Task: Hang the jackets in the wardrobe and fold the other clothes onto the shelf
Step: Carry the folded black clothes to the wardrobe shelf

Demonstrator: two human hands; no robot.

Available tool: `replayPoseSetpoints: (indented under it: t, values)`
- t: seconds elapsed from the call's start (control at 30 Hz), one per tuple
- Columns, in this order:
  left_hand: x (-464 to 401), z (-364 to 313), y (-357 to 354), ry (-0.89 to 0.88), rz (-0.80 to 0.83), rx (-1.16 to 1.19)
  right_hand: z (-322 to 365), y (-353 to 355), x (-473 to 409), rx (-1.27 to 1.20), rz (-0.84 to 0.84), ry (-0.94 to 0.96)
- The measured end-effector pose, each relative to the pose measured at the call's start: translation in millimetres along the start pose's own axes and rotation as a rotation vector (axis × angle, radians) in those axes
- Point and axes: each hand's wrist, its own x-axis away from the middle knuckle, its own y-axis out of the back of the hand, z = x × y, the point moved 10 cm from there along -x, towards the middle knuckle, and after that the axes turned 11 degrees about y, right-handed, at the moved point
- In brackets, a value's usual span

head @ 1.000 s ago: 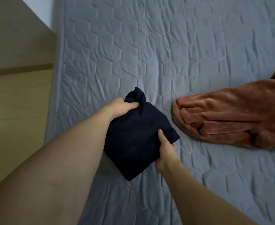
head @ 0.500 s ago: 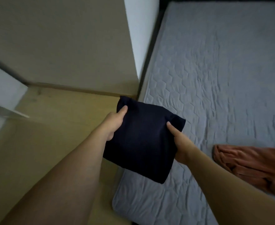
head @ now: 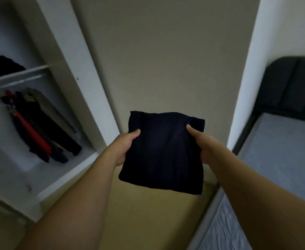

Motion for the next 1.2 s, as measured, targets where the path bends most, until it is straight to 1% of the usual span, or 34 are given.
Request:
replayPoseSetpoints:
  t: [0.07, 0.13, 0.23, 0.3, 0.37, 0.47, 0.53, 0.67, 0.9, 1.03, 1.2]
  values:
    - [19, -30, 60, -0.049, -0.157, 0.022, 25, -67, 2, 0.038, 0.118, 0.011]
    - [35, -61, 121, -0.103, -0.281, 0.079, 47, -137, 2, 0.041, 0.269, 0.059]
    - [50, -101, 216, -0.173, -0.371, 0.220, 63, -245, -2, 0.014, 0.497, 0.120]
    - [57, -125, 280, -0.216, -0.423, 0.264, 65, -317, -10, 0.041, 0.589, 0.157]
    - [58, -147, 342, -0.249, -0.478, 0.272, 68, -385, -25, 0.049, 0.608, 0.214]
    - [52, -177, 424, -0.281, -0.568, 0.253, 71, -474, -52, 0.056, 0.584, 0.300]
    - [44, -198, 472, -0.309, -0.614, 0.234, 71, -521, -74, 0.031, 0.549, 0.315]
    - [18, -231, 547, -0.290, -0.684, 0.197, 67, -600, -118, 0.055, 0.541, 0.278]
    - [-69, -283, 659, -0.289, -0.734, 0.218, 66, -727, -230, 0.127, 0.577, 0.268]
    - [-114, -309, 722, -0.310, -0.773, 0.257, 56, -809, -293, 0.183, 0.645, 0.178]
    - [-154, -334, 817, -0.264, -0.894, 0.342, 44, -923, -359, 0.239, 0.712, 0.106]
